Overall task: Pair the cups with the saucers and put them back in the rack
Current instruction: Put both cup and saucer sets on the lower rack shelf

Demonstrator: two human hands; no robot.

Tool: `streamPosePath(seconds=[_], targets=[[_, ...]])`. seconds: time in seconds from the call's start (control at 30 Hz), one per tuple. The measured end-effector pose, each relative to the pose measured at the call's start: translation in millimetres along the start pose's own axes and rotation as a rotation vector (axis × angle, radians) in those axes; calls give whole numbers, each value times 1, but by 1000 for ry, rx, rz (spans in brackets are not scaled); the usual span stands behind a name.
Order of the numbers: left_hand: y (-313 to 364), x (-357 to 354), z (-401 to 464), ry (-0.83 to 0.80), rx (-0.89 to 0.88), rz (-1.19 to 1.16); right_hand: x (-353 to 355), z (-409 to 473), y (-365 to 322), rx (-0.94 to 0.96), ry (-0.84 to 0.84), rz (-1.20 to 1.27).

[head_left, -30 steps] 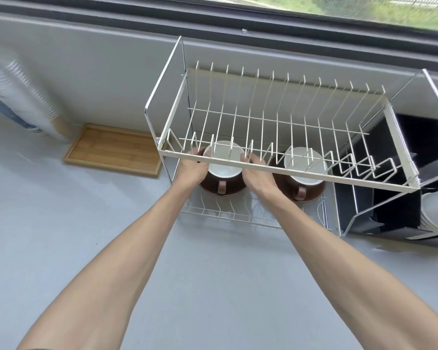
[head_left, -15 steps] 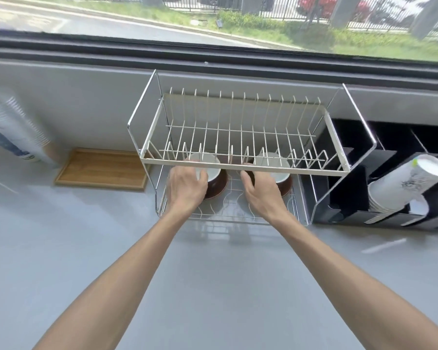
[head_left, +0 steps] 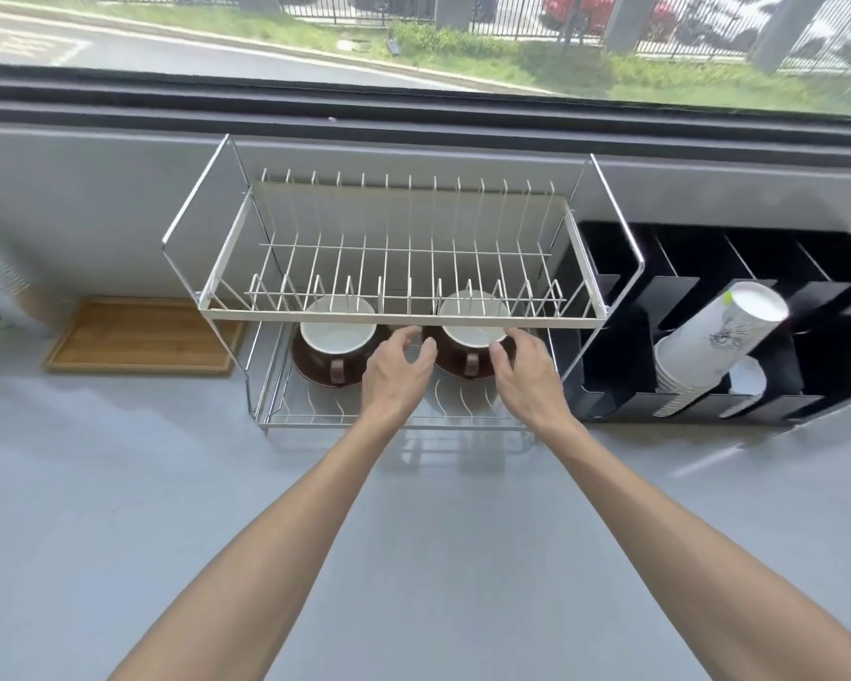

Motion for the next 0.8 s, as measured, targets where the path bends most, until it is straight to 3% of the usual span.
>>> streamPosePath(seconds=[0.37,0.8], targets=[[-24,-47,49,-78,310,-222,-14,40,20,-161,8,228],[-29,-64,62,-85,318,-243,-22,50,31,-206,59,246]])
Point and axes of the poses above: each hand's wrist, its own z-axis towards the middle knuckle, its own x-axis out of the back of the hand, y = z × x, the point moved 10 cm from there along z, towards the middle knuckle, and after that the axes turned 6 degrees about x, right-handed, at the moved point
